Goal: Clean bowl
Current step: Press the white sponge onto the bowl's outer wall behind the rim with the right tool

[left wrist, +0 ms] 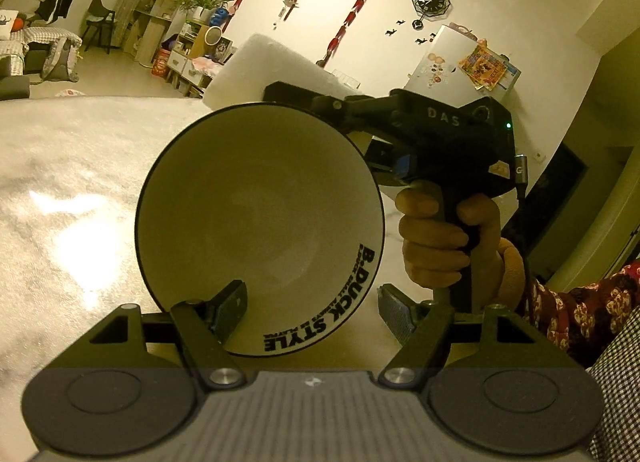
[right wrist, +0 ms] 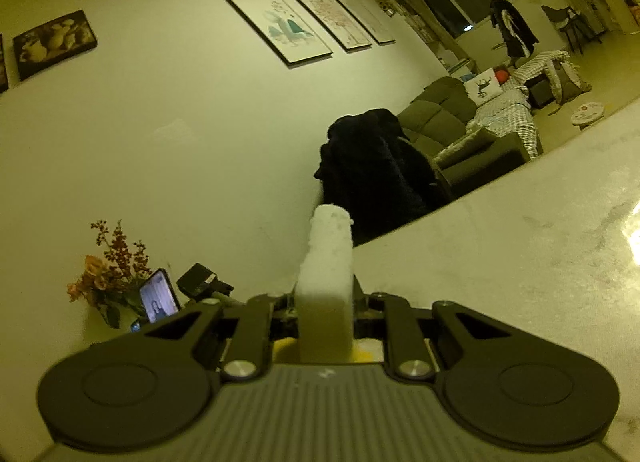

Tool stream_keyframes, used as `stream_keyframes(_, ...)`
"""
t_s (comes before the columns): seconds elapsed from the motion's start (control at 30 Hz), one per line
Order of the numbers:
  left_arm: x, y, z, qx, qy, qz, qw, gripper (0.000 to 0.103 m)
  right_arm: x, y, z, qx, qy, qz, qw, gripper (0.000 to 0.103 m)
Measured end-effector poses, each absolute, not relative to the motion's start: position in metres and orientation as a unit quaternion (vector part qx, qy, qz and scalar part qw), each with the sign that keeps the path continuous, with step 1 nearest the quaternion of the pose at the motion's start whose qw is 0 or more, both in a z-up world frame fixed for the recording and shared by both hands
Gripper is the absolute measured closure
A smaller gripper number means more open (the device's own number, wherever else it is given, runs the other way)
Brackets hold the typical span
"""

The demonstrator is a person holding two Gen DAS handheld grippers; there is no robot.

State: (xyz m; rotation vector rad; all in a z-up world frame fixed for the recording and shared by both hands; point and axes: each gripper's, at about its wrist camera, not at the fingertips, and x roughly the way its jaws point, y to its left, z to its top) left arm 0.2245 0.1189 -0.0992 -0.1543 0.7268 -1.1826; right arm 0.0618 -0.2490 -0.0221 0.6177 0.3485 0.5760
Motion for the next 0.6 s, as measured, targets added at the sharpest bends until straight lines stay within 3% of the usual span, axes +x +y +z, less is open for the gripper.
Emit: stream_keyframes(0.6,0.231,0.132,-0.092,-0.100,0.301,-0.533,0.785,0.032,0.056,-0.240,-0.016,0.269,0.166,0.340,0.886,0.084)
